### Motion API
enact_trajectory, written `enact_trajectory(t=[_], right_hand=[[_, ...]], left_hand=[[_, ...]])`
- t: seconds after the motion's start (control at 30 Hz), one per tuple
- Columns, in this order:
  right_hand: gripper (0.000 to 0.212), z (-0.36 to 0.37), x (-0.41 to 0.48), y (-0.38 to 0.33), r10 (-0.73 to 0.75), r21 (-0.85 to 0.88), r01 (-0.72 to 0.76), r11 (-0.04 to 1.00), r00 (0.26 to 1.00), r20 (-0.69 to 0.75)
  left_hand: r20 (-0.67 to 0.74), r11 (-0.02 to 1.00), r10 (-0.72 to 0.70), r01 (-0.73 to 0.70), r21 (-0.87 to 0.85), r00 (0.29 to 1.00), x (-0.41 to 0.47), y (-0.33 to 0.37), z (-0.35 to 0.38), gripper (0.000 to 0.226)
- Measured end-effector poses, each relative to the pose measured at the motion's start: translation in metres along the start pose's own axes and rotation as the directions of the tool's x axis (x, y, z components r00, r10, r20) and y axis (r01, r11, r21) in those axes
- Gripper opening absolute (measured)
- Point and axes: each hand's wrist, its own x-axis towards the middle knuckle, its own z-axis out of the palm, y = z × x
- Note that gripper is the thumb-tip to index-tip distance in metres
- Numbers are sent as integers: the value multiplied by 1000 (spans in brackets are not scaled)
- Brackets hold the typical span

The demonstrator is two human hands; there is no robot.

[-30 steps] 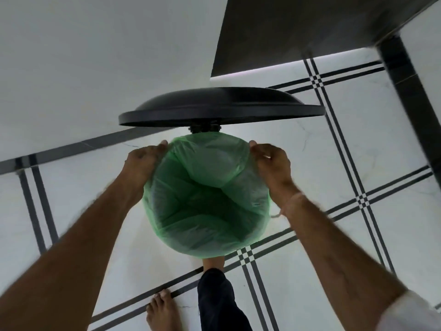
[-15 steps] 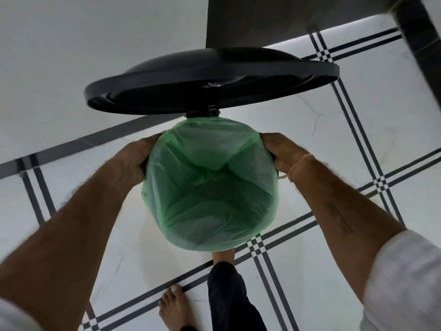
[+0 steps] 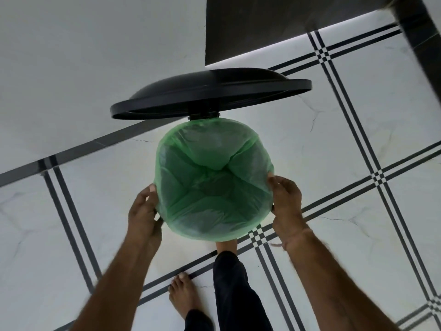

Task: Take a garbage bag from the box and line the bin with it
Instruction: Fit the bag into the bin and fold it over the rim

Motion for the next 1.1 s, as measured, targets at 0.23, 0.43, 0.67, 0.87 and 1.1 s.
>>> enact_trajectory(t=[0.23,0.43,0.67,0.87,1.1], right_hand=[[25,-14,7,3,236,177,-257,950,963,131],[30,-6,8,4,232,175,-249,953,966,112],[36,-35,-16,35,395,291,-495,819,853,341],[16,-20,-4,50,353,406,-465,787,879,321],[20,-25,-19,64,285,443,-442,780,881,378]], left_hand=[[-243,973,-110,55,-223,964,-16,-13,18,18],[-159,964,-140,99,-245,977,-16,-24,16,38],[68,897,-237,245,-369,969,-37,-49,6,31],[104,871,-218,242,-429,970,-16,-59,16,26],[167,874,-307,347,-340,937,-43,-79,-4,16]])
